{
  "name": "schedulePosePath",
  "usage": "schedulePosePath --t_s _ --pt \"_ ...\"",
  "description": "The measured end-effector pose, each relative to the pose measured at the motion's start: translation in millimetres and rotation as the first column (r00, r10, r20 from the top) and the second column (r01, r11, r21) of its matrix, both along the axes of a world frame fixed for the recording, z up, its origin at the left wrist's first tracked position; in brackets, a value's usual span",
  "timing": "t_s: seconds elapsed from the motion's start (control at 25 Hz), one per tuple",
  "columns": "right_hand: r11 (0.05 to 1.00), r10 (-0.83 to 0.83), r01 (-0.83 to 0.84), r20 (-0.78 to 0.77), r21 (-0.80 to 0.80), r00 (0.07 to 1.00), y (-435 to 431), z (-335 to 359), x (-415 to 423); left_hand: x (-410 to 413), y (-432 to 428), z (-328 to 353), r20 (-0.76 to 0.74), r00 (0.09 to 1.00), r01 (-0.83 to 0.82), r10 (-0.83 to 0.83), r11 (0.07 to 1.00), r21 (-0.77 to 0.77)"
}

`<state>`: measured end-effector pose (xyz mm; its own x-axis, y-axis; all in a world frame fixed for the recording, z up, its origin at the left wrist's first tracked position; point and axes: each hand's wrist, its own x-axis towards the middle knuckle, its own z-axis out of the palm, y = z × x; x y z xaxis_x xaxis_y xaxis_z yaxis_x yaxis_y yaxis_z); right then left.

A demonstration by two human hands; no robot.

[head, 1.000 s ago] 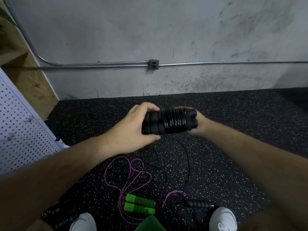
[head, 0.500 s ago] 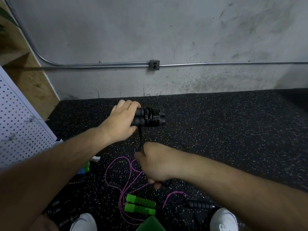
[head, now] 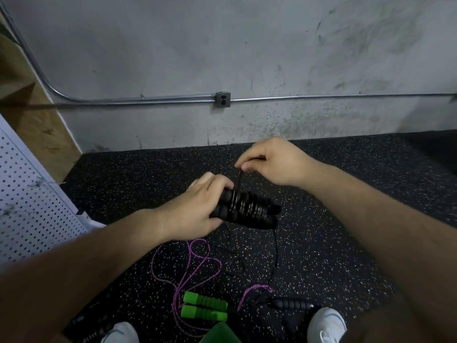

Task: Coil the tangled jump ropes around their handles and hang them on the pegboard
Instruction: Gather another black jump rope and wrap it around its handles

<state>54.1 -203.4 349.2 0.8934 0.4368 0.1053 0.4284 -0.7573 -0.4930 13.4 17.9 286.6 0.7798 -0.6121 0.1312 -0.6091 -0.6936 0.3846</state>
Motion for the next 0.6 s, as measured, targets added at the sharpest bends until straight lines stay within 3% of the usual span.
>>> schedulePosePath --t_s 0.12,0.2,0.4,0.52,0.6 --pt "0.886 0.092 0.102 -0.386 0.453 0.918 -15.2 -8.5 5.3 -13.2 -9.9 19.8 -0.087 0.996 -0.039 0.015 0.958 -0.283" --pt "0.854 0.125 0.160 -0.495 0.495 0.860 -5.7 -12.8 -9.3 -8.8 -6.7 28.3 -0.118 0.992 -0.094 0.046 0.894 -0.437" --pt "0.847 0.053 0.199 -0.451 0.493 0.891 57.1 -45.7 -28.4 23.4 13.7 13.5 -0.196 0.955 -0.290 0.224 0.845 -0.449" --pt "0.912 -0.064 0.173 -0.288 0.371 0.955 74.8 -58.2 -22.9 30.2 15.3 10.2 -0.249 0.907 -0.415 0.339 0.816 -0.401" --pt "0.908 -0.103 0.155 -0.151 0.389 0.983 85.2 -56.0 -28.8 32.5 15.4 12.6 -0.315 0.879 -0.471 0.358 0.754 -0.458"
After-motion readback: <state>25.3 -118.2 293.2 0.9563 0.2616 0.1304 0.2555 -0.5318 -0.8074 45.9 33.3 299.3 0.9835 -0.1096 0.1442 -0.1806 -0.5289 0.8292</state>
